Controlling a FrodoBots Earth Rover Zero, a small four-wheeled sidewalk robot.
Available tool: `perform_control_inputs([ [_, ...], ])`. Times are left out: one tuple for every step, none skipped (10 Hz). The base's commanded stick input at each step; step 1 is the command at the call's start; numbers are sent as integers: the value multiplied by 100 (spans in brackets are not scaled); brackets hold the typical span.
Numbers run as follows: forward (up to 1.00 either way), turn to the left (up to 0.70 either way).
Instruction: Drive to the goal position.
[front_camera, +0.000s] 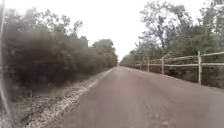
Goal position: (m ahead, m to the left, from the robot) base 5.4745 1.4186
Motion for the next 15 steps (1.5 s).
perform_control_inputs([
  [70,0],
  [70,0],
  [70,0],
  [70,0],
  [70,0],
  [70,0],
  [70,0],
  [70,0],
  [70,0],
  [70,0],
  [70,0],
  [70,0],
  [70,0],
  [70,0],
  [70,0],
])
